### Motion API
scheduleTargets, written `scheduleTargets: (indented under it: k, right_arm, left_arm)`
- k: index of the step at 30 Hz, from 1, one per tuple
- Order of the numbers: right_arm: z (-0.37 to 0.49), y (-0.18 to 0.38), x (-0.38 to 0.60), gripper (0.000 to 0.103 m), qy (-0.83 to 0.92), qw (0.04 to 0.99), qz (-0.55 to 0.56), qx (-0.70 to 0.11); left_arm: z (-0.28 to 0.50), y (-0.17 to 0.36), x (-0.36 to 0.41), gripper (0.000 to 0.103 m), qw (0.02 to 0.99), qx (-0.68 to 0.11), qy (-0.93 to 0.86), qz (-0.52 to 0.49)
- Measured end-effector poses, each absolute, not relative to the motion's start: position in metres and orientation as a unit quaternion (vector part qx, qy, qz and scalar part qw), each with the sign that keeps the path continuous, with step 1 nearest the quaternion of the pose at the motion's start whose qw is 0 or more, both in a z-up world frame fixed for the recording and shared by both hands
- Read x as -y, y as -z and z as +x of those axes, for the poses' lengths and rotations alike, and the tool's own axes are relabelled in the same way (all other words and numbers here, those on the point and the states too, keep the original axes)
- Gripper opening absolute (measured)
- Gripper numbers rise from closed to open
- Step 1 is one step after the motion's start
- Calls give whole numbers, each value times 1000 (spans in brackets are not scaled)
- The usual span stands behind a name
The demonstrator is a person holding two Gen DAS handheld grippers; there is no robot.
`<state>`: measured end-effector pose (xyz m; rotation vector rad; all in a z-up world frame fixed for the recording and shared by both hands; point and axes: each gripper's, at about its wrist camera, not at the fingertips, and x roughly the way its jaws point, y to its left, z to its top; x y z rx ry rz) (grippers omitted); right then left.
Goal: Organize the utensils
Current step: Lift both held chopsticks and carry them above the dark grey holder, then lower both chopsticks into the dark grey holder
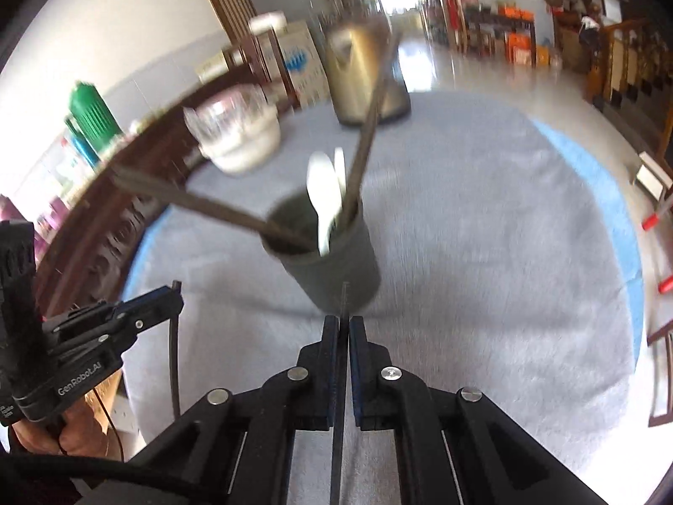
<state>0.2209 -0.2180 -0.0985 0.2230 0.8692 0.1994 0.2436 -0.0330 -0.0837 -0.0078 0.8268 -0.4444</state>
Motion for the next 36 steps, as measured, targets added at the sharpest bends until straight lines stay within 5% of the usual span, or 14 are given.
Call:
scheduleTargets:
  k: [7, 24, 32, 36]
  right_arm:
    - [200, 60, 220, 5, -101, 928, 100, -344]
    - [269, 182, 202, 10, -61, 815, 98, -567]
    - [294, 204, 191, 25, -35, 797, 75, -599]
    - [295, 206, 183, 9, -18, 810, 23, -586]
  left_arm:
    - [229, 43, 33, 7, 914, -339, 222, -1]
    - [196, 28, 10, 6, 922, -320, 217, -15]
    - [194, 31, 7, 7, 924, -317, 213, -17]
    - [194, 31, 6, 7, 924, -318, 212, -19]
